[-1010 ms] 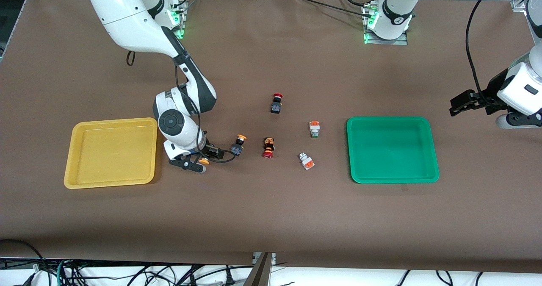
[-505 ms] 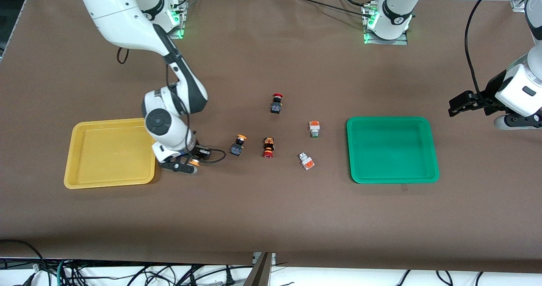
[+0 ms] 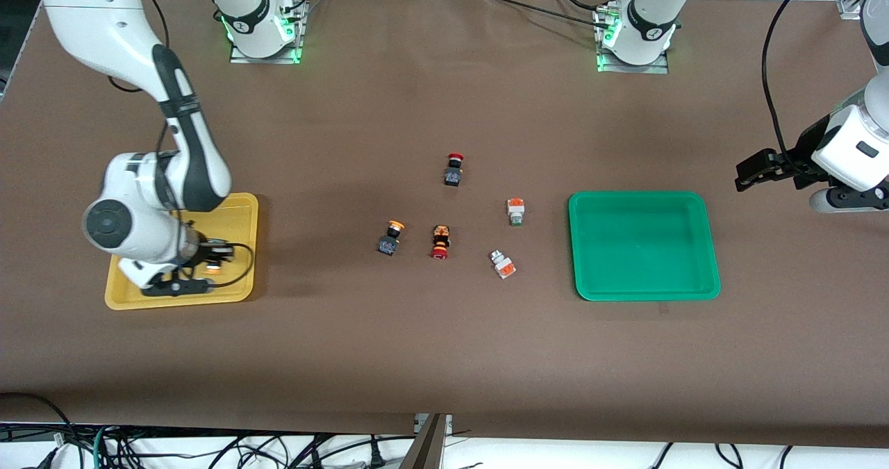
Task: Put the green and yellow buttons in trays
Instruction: 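Carry the yellow button into the yellow tray with the right gripper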
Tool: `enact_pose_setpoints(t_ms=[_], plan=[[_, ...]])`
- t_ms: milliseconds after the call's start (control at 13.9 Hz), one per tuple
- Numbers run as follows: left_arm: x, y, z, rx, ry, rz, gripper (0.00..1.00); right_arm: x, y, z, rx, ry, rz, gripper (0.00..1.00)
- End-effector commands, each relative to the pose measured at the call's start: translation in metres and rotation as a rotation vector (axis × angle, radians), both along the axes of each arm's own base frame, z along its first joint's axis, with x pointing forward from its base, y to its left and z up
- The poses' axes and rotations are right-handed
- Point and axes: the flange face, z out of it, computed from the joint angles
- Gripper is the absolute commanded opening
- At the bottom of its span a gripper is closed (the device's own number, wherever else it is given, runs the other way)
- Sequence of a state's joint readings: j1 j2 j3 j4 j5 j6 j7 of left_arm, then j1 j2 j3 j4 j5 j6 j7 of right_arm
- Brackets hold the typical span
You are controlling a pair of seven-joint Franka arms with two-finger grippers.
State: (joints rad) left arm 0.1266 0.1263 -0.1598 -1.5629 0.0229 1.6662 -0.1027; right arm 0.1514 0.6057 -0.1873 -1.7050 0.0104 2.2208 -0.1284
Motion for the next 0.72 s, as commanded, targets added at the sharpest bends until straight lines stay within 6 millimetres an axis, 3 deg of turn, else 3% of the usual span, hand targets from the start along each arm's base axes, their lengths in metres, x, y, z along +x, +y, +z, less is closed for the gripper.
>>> enact_pose_setpoints(t_ms=[0, 72, 216, 288, 361, 433, 505, 649], plan=[[0.006, -0.002, 0.0, 0.017, 0.005, -0.019, 1.0, -0.014, -0.067, -0.006, 0.011, 0.039, 0.028, 0.0], [0.011, -0.003, -0.007, 0.012, 0.014, -0.022, 1.0, -0.019, -0.087, -0.01, 0.017, 0.051, 0.034, 0.0], [0.032, -0.018, -0.019, -0.002, 0.011, -0.047, 1.0, -0.028, -0.109, -0.017, 0.025, 0.069, 0.03, 0.0], [0.043, -0.036, -0.03, -0.007, 0.02, -0.07, 1.0, -0.029, -0.113, -0.018, 0.025, 0.072, 0.023, 0.56], [0.054, -0.055, -0.049, -0.011, 0.04, -0.075, 1.0, -0.027, -0.108, -0.016, 0.028, 0.066, 0.021, 1.0], [0.063, -0.073, -0.065, -0.012, 0.046, -0.062, 1.0, -0.023, -0.092, -0.008, 0.043, 0.066, 0.036, 1.0], [0.069, -0.092, -0.081, -0.012, 0.053, -0.053, 1.0, -0.016, -0.063, 0.007, 0.072, 0.06, 0.027, 1.0], [0.076, -0.103, -0.106, -0.017, 0.064, -0.04, 1.0, -0.005, 0.005, 0.024, 0.115, 0.038, -0.083, 1.0]])
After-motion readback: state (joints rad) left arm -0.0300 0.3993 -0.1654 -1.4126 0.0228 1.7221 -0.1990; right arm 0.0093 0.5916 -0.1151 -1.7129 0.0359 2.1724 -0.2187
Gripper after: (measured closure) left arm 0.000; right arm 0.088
